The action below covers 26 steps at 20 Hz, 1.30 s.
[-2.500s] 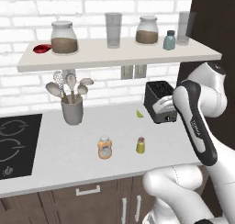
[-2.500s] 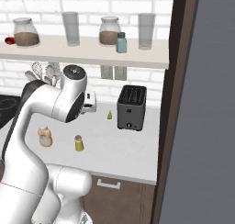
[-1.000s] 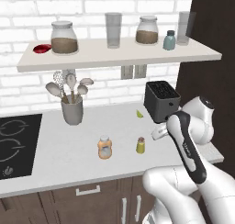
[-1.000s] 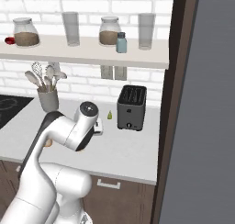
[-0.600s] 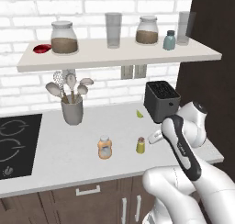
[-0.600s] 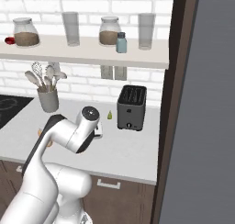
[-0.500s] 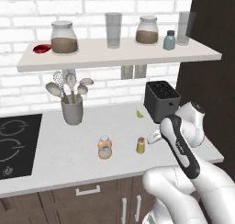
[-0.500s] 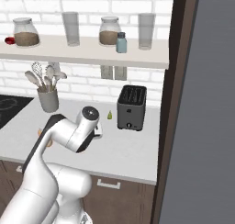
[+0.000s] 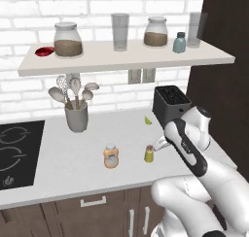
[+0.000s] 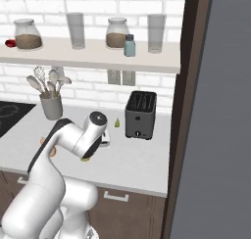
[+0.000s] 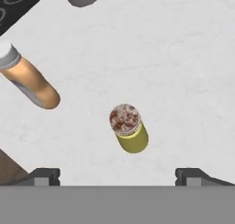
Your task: Put the shaker and condiment bottle from the counter next to their counterparts in the cabinet.
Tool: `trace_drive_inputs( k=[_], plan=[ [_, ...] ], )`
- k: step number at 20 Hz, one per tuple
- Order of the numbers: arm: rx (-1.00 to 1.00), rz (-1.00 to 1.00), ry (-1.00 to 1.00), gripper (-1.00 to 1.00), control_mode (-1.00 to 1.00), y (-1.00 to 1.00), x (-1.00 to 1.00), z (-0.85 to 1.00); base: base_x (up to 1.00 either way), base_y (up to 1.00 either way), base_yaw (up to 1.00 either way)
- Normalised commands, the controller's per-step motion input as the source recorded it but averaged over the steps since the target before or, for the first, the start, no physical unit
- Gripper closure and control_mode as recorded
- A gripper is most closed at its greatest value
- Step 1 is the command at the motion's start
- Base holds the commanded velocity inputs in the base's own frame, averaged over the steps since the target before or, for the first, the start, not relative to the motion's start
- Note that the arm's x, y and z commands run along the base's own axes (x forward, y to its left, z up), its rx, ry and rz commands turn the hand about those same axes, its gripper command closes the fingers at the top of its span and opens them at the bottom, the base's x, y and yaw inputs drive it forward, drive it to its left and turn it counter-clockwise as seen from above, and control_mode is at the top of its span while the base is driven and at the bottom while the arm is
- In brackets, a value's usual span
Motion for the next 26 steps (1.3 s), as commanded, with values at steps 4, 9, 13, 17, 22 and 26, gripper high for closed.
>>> trace_drive_inputs(
  k=[4,9,13,17,22,26],
  plan=[
    [0.0,0.03,0.0,-1.0,-1.0,0.06,0.0,-0.1,0.0,0.0,0.0],
    [0.0,0.04,0.0,-1.0,-1.0,0.09,0.0,-0.07,0.0,0.0,0.0],
    [0.0,0.03,0.0,-1.0,-1.0,0.04,0.0,-0.07,0.0,0.0,0.0],
    [0.0,0.03,-0.04,-1.0,-1.0,0.0,0.0,-0.09,0.0,0.0,0.0],
    [0.0,0.04,-0.04,-1.0,-1.0,0.03,0.0,-0.13,0.0,0.0,0.0],
    [0.0,0.04,-0.02,-1.0,-1.0,0.08,0.0,-0.15,0.0,0.0,0.0]
  ],
)
